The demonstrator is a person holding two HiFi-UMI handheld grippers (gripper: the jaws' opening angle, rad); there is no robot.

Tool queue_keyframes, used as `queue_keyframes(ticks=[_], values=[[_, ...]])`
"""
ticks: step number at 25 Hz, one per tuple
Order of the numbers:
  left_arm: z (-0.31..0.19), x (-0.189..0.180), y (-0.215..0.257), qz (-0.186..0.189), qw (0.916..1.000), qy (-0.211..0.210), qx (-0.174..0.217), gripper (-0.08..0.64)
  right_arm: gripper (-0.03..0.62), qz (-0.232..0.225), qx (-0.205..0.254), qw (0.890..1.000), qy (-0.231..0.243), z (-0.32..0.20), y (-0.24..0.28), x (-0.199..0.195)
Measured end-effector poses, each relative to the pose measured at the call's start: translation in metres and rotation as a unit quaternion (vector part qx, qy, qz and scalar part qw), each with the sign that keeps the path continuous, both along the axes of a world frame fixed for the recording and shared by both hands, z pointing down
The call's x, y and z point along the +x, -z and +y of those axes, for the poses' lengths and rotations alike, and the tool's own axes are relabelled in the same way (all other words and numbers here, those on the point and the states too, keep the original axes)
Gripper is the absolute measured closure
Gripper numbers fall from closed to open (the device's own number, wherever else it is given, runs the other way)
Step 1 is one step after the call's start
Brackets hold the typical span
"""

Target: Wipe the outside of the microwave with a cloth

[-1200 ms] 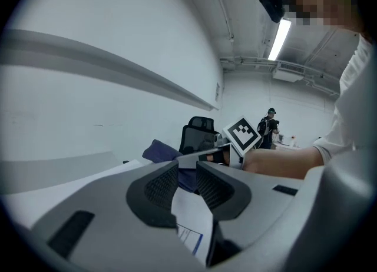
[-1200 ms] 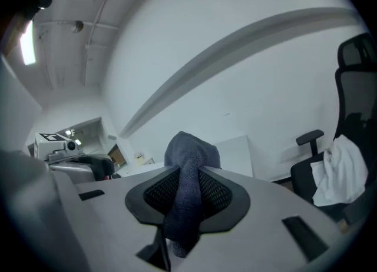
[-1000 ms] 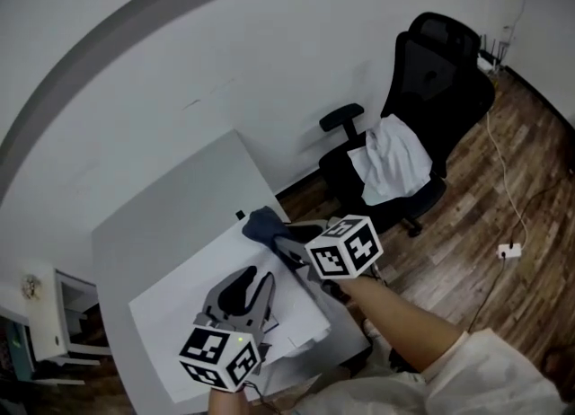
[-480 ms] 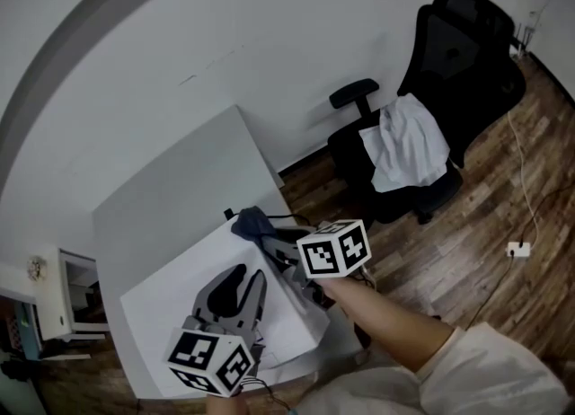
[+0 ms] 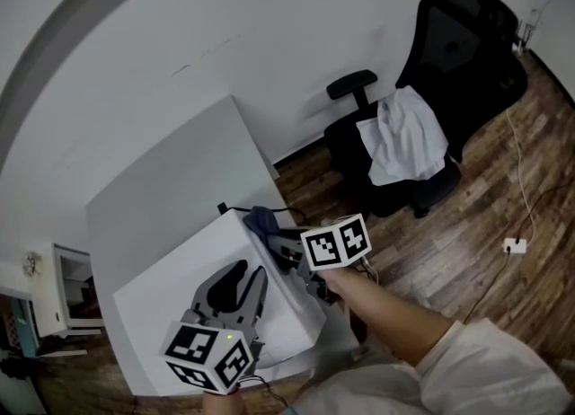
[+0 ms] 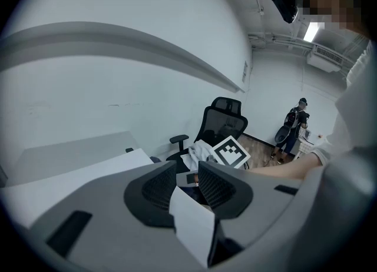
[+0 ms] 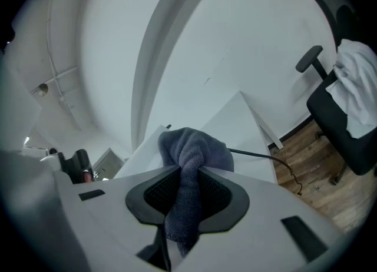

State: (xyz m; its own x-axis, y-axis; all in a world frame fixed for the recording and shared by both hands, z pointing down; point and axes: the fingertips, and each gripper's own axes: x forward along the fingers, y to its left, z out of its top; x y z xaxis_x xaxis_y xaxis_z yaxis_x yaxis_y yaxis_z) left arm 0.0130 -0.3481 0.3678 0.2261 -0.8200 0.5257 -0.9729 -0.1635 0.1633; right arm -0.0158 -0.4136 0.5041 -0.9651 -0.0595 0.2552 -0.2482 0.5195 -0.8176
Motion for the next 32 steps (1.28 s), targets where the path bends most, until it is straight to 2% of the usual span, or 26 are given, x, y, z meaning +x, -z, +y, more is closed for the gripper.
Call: queue_keyframes(ticks=[5,9,12,16,19,29,32], values=[[0.002,0.005,0.000,0.004,1.0000,-0.007,-0.003,0.453,0.492,-0.024,0.038,0.999,0.015,0.029,0.028,0.021],[0.004,0.009,-0.004,0.010,0.9998,-0.013,-0.007,0.451,0.492,-0.034,0.028,0.998,0.037,0.054,0.031,0.041],[0.006,0.014,-0.009,0.009,0.9996,-0.024,-0.015,0.446,0.492,-0.035,0.025,0.997,0.070,0.070,0.030,0.054],[0.011,0.028,-0.012,-0.013,0.9981,-0.051,-0.032,0.442,0.492,-0.037,0.051,0.988,0.143,0.092,0.036,0.068],[0.017,0.041,-0.013,-0.014,0.9971,-0.066,-0.037,0.439,0.492,-0.038,0.068,0.978,0.191,0.106,0.039,0.079],[0.042,0.074,-0.019,-0.004,0.9922,-0.111,-0.056,0.436,0.491,-0.057,0.069,0.964,0.251,0.155,0.032,0.113],[0.042,0.081,-0.018,-0.004,0.9908,-0.120,-0.061,0.434,0.491,-0.048,0.090,0.957,0.271,0.161,0.023,0.118]])
